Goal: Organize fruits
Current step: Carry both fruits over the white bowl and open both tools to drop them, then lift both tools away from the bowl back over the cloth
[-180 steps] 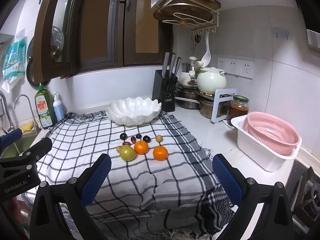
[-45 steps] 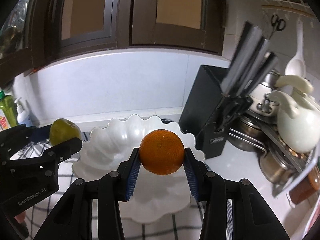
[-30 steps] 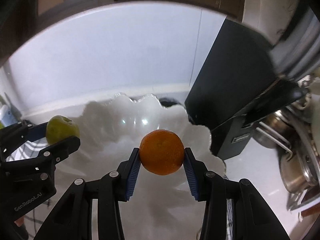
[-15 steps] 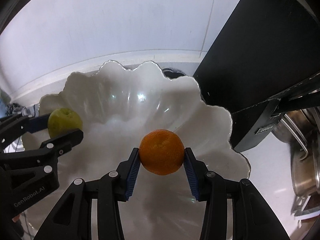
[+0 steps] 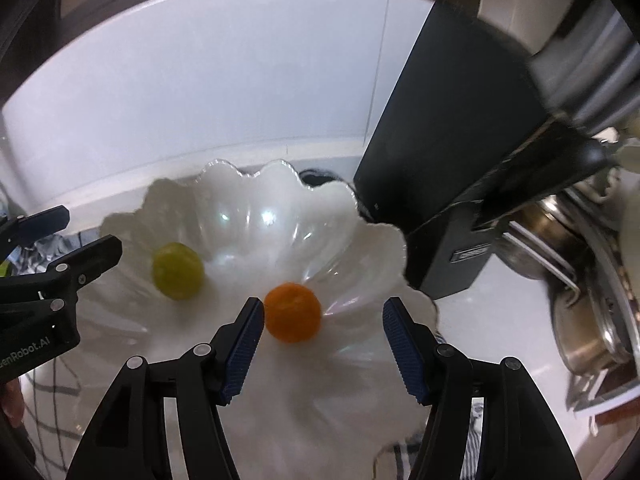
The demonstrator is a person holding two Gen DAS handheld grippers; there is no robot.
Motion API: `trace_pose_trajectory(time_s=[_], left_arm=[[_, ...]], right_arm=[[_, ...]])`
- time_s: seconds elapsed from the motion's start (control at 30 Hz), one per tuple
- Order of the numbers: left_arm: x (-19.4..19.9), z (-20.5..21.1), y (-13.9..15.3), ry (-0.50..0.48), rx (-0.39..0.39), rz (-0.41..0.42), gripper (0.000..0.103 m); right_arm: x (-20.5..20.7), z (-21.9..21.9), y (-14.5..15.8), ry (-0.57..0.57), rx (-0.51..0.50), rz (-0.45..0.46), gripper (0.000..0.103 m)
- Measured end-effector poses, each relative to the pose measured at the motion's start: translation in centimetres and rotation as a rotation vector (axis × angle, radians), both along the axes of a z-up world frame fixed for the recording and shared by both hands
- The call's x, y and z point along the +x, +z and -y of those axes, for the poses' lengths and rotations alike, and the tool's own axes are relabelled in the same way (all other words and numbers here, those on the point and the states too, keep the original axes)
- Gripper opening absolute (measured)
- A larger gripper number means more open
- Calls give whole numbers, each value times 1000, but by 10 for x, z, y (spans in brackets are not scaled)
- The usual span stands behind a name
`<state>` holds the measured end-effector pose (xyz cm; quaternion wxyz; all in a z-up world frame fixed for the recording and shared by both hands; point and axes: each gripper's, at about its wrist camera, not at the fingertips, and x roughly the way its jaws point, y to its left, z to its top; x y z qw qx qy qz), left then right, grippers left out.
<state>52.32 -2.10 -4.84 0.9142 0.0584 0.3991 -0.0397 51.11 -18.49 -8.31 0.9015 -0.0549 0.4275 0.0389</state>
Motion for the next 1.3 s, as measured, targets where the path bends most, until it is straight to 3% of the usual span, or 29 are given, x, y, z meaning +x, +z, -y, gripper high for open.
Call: trace_pose_trajectory(time_s=[0.27,0.73,1.3], left_arm=[[-45,-1,28,-15,44,106,80],[-122,-1,71,-81,-4,213,82],[-207,-5,85,-167,-56,286,84]], right_arm=[[-47,1,32,5,-1,105,63],[-123,1,77,11,22,248,63],[-213,8,97,-12,44,336,63]])
